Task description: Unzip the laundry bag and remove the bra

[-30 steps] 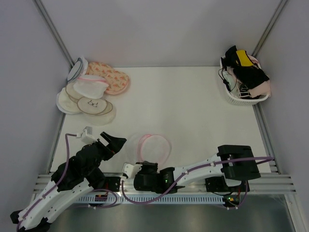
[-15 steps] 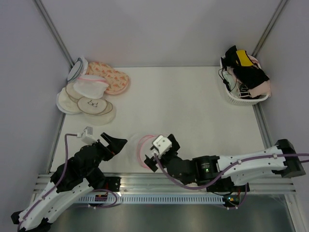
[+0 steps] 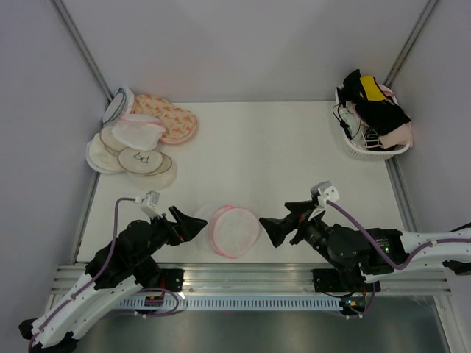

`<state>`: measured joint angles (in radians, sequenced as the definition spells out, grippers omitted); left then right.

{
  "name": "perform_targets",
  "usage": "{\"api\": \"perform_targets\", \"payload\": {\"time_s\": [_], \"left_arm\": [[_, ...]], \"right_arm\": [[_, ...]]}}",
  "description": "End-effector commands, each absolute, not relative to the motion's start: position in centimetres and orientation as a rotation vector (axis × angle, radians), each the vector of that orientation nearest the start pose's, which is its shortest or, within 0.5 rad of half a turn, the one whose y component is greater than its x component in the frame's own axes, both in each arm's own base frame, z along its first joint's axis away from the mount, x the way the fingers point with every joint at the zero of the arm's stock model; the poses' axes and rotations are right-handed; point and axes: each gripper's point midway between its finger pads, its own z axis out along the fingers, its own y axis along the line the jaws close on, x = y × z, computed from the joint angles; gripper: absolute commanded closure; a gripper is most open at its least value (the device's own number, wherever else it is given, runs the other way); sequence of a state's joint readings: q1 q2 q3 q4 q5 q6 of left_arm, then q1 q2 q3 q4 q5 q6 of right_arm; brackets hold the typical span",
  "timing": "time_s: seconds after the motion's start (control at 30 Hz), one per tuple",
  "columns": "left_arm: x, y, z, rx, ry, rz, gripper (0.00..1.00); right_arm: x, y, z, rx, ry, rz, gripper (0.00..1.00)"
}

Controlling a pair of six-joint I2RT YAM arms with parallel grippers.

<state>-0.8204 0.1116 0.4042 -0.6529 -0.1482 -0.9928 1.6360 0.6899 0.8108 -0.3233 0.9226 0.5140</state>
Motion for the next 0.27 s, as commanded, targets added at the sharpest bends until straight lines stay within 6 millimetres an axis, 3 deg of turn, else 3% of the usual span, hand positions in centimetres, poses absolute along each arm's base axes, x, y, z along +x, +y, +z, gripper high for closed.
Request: {"api": "perform_targets", "payload": {"time_s": [0.0,0.23], "left_arm": [[13.06,-16.72,17.81,-0.139,1.989,-1.099,0.0],[13.1,-16.93,18.43,-0.078,1.966,-1.09,0.0]], "right_arm": [[11.35,23.71,29.36,-0.273,1.742,0.785,0.02],[11.2,23.66,29.76,-0.278,1.736,0.806,0.02]]}}
